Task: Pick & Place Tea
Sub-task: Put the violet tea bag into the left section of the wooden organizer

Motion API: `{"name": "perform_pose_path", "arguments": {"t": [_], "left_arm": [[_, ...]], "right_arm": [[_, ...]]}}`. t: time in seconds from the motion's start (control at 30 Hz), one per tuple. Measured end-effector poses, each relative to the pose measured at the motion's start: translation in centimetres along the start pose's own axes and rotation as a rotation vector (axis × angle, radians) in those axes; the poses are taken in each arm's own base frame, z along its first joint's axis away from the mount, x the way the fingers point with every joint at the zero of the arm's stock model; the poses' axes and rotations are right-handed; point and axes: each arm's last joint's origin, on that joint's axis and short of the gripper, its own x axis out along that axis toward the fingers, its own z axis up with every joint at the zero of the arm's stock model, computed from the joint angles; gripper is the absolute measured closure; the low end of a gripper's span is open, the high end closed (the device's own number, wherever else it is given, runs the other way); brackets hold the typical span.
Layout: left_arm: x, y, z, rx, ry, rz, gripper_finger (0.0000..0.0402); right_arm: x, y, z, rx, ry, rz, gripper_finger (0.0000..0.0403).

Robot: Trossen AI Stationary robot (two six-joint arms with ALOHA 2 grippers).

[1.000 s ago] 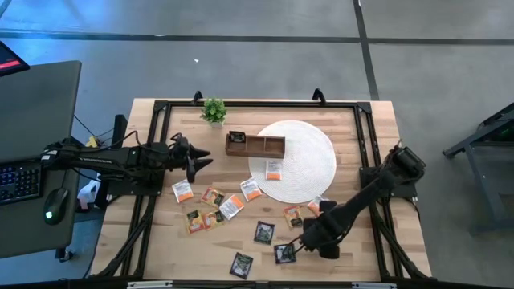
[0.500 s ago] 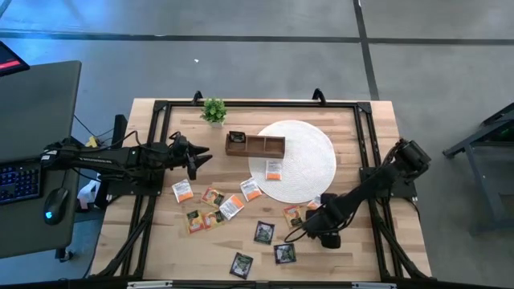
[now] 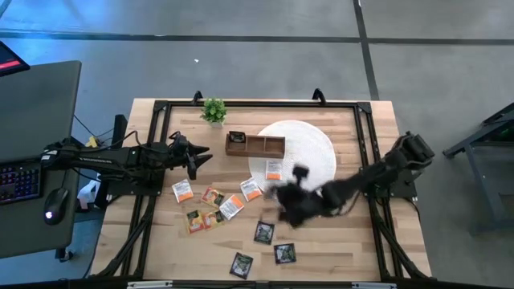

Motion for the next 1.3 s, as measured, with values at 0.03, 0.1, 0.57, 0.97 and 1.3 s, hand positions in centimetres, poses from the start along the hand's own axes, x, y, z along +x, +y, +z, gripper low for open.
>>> {"name": "perform_pose_path", "arguments": {"t": [0.03, 0.1, 0.57, 0.97, 1.3], "left_arm": [[0.0, 0.0, 0.0, 0.001, 0.000, 0.000, 0.0229], [0.0, 0.0, 0.0, 0.002, 0.001, 0.000, 0.0229], [0.0, -0.1, -0.1, 0.054, 0.022, -0.031, 0.0229], [0.0, -0.1, -0.2, 0.065, 0.035, -0.056, 0.0229], [0.0, -0.1, -0.2, 0.067, 0.039, -0.055, 0.0229]], "right_arm": [[1.0, -0.6, 0.9, -0.030, -0.052, -0.060, 0.0396], [3.8, -1.7, 2.4, -0.057, -0.123, -0.080, 0.0391], [20.5, -10.9, 4.7, -0.198, -0.165, -0.070, 0.0399], [23.9, -10.8, 3.3, -0.437, 0.080, -0.133, 0.0390], [23.6, -10.4, 3.3, -0.450, 0.087, -0.151, 0.0301]]}}
